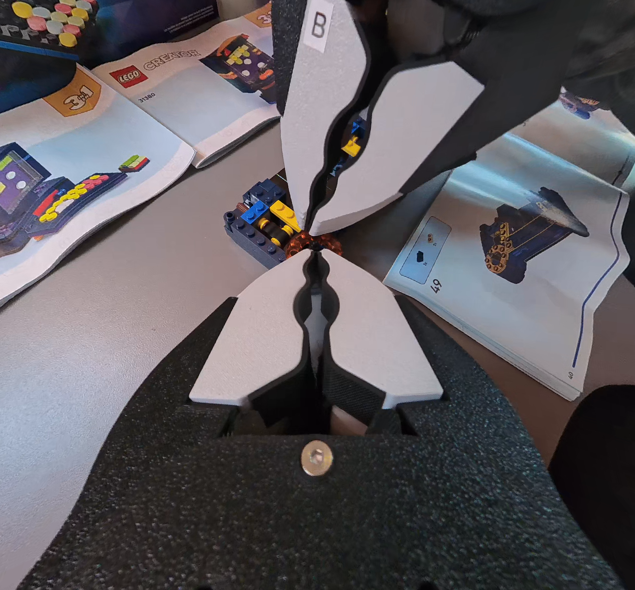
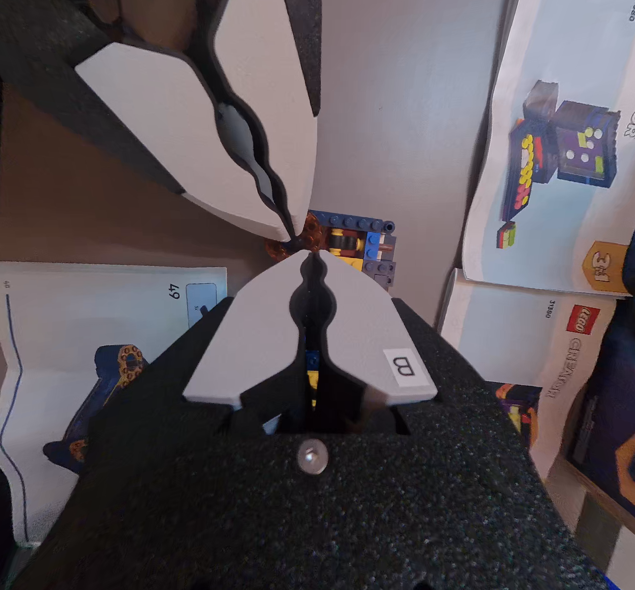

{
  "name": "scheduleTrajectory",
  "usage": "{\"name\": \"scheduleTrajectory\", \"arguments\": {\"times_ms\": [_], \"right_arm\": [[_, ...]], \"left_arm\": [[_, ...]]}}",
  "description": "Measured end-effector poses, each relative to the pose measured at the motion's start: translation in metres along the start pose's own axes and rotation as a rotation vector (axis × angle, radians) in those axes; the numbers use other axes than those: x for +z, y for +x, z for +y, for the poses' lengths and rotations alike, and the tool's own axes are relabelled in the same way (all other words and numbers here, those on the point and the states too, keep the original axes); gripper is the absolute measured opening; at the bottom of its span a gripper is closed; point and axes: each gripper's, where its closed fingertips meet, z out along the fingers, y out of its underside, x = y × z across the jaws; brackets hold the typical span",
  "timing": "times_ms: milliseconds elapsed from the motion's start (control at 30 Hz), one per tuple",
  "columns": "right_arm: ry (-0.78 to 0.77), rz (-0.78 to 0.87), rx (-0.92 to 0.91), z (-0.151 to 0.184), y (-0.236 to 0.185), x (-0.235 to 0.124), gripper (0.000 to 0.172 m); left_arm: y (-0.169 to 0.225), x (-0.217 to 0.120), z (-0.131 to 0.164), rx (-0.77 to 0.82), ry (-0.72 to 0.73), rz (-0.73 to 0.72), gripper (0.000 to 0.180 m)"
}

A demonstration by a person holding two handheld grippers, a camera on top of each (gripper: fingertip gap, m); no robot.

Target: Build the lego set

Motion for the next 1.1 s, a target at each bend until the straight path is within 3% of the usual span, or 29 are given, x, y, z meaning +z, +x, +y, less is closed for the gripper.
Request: {"name": "scheduleTrajectory", "arguments": {"times_ms": [367,400,533,1100], "right_arm": [[0.103,0.000,-0.063,-0.002,0.000,-0.001,0.000],[0.112,-0.002,-0.065,-0.003,0.000,-0.001,0.000],[0.139,-0.025,-0.042,-0.002,0.001,-0.004,0.009],[0.216,-0.066,-0.024,-0.007,0.000,0.001,0.004]], "left_arm": [[-0.008,-0.022,-0.012,0.006,0.088,0.040,0.000],[-0.008,-0.021,-0.009,0.012,0.072,0.046,0.012],[-0.001,-0.012,0.003,0.043,-0.004,0.083,0.029],[0.001,-0.008,0.004,0.132,-0.015,0.051,0.022]]}}
